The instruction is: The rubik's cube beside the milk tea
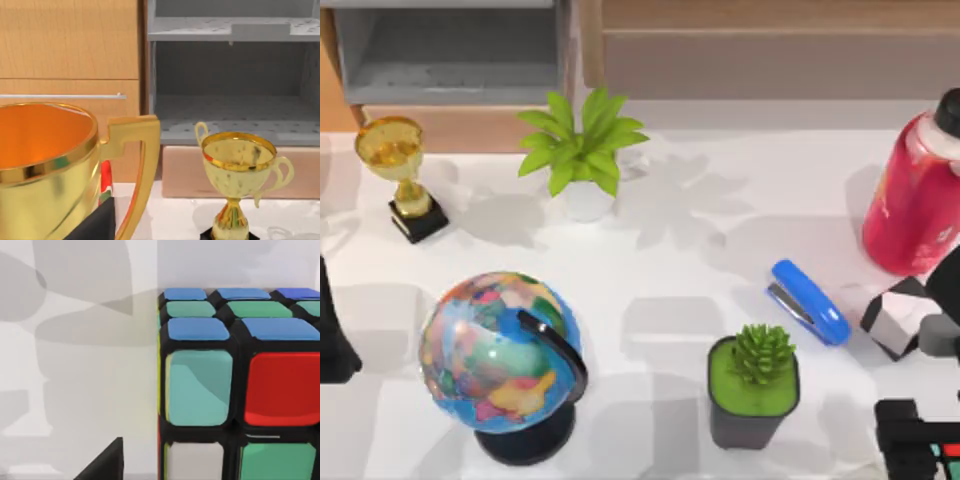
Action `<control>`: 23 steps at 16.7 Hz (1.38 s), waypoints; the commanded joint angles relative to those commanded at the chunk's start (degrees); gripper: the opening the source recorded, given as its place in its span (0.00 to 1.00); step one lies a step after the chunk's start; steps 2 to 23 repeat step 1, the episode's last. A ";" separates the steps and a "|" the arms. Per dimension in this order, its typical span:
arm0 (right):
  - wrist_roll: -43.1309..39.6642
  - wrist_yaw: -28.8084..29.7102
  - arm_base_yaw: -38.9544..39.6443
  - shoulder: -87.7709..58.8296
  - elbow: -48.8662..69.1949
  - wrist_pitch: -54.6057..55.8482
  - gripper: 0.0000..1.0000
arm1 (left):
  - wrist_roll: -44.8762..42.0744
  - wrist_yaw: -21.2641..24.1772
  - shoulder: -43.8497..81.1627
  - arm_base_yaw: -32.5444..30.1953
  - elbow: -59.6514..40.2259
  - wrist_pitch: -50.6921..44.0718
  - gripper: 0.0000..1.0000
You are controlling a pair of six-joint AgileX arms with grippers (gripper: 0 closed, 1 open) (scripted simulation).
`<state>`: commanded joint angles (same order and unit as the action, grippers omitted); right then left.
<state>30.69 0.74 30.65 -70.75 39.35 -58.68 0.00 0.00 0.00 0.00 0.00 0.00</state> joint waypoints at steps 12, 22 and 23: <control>0.00 0.00 0.00 0.00 0.00 0.00 1.00 | 0.00 0.00 0.00 0.00 0.00 0.00 1.00; 0.00 0.00 0.00 0.00 0.00 0.00 1.00 | 0.00 0.00 0.00 0.00 0.00 0.00 1.00; 0.00 0.00 0.00 0.00 0.00 0.00 1.00 | 0.00 0.00 0.00 0.00 0.00 0.00 1.00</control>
